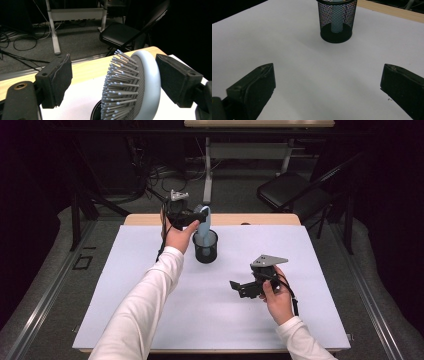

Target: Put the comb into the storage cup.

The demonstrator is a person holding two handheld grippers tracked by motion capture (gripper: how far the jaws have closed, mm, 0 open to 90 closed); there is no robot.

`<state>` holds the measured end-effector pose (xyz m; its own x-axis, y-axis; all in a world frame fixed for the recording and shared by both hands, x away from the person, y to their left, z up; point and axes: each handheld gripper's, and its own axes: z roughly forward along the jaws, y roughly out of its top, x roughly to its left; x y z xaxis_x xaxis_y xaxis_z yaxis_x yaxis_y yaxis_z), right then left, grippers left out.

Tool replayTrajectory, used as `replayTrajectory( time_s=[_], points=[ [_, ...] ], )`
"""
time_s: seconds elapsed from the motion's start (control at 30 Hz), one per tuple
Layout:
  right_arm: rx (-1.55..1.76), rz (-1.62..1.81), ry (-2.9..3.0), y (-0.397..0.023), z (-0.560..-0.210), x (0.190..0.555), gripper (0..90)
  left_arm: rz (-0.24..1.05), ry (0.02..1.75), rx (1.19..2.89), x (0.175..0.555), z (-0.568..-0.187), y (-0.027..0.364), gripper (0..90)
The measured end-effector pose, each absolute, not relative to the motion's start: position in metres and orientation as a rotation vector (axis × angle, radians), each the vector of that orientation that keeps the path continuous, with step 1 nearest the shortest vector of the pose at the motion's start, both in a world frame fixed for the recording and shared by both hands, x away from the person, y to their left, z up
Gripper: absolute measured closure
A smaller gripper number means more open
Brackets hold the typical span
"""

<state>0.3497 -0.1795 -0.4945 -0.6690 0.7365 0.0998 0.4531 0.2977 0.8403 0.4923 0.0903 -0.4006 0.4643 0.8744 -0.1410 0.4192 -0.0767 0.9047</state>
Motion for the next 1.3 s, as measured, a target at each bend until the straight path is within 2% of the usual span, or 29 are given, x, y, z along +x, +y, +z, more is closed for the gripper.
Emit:
replayTrajectory(
  time_s=[0.67,0.77,1.3],
  points=[
    [1.079,1.311,2.263,-0.179,-0.494,0.349,0.0,0.53,1.1,1.656,0.487,-0.384,0.099,9.1],
    [1.077,1.31,2.266,-0.179,-0.495,0.349,0.0,0.522,1.092,1.681,0.486,-0.381,0.099,4.2],
    [1.079,1.313,2.265,-0.179,-0.494,0.349,0.0,0.515,1.023,1.678,0.469,-0.362,0.105,0.4]
  ],
)
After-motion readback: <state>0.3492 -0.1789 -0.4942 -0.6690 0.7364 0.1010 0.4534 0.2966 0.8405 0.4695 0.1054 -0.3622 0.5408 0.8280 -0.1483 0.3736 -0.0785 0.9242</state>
